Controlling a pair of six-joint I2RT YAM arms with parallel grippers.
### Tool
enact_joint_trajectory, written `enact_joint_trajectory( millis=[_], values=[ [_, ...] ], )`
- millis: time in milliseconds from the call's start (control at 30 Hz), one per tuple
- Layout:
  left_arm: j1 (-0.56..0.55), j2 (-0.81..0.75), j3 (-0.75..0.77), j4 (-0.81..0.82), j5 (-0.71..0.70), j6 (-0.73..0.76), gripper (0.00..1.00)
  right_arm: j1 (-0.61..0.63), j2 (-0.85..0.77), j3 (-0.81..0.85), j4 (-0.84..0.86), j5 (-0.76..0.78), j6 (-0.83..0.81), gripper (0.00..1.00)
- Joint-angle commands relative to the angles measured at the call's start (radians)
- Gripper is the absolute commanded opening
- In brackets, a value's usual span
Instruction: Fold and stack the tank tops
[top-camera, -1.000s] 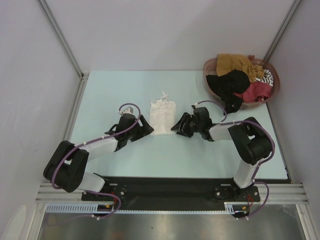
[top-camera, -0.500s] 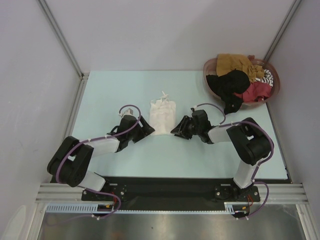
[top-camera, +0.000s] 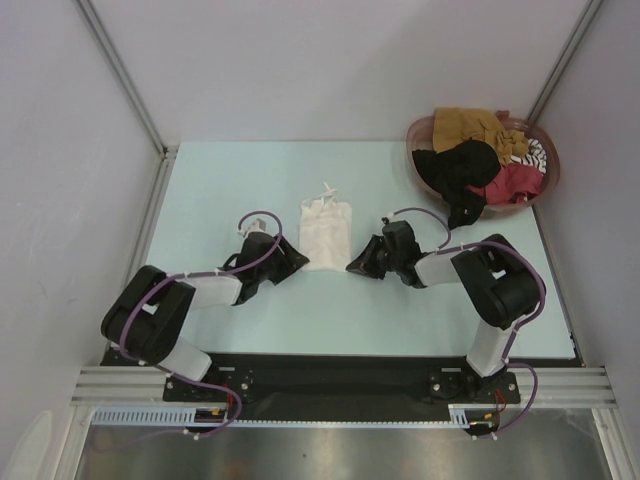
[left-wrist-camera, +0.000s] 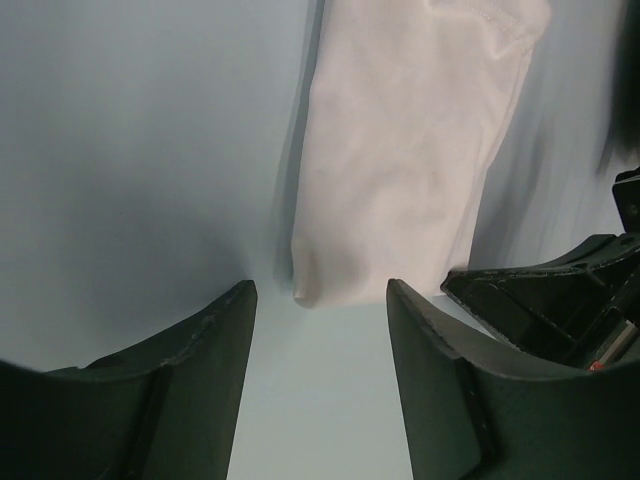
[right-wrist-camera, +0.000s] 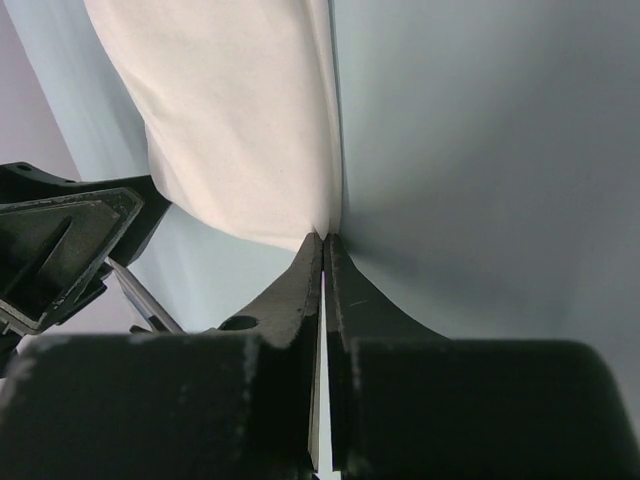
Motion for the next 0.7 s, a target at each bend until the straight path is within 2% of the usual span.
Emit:
enact_joint_trajectory(
  millis=[0,133,333,367,400,467,500,533,667],
  values=[
    [-0.005,0.02,-0.03,0.076,-0.001,-0.056,0.6,0.005,-0.018,0.024,-0.015,0.017,-0.024,0.0],
    [-0.008,0.043,-0.057,0.132,-0.007,-0.093,0.51,0.005,-0.027,0.027,-0.015,0.017,-0.026,0.0],
    [-0.016,0.098,-0.041,0.149,-0.001,-0.11,0.49,0.006,-0.034,0.036,-0.025,0.023,-0.029,0.0],
    [-0.016,0.106,-0.04,0.153,-0.001,-0.11,0.46,0.005,-0.034,0.036,-0.024,0.022,-0.029,0.0],
    [-0.016,0.12,-0.038,0.164,0.002,-0.11,0.36,0.006,-0.034,0.038,-0.024,0.023,-0.029,0.0],
    [-0.018,0.132,-0.029,0.17,0.002,-0.107,0.25,0.008,-0.036,0.038,-0.028,0.028,-0.032,0.0],
    [-0.018,0.138,-0.029,0.17,-0.002,-0.101,0.06,0.009,-0.036,0.041,-0.031,0.028,-0.035,0.0],
    [-0.018,0.135,-0.027,0.167,-0.01,-0.093,0.0,0.009,-0.036,0.041,-0.036,0.031,-0.04,0.0],
    [-0.025,0.088,-0.017,0.085,-0.063,-0.05,0.0,0.015,-0.057,0.044,-0.082,0.037,-0.066,0.0]
  ],
)
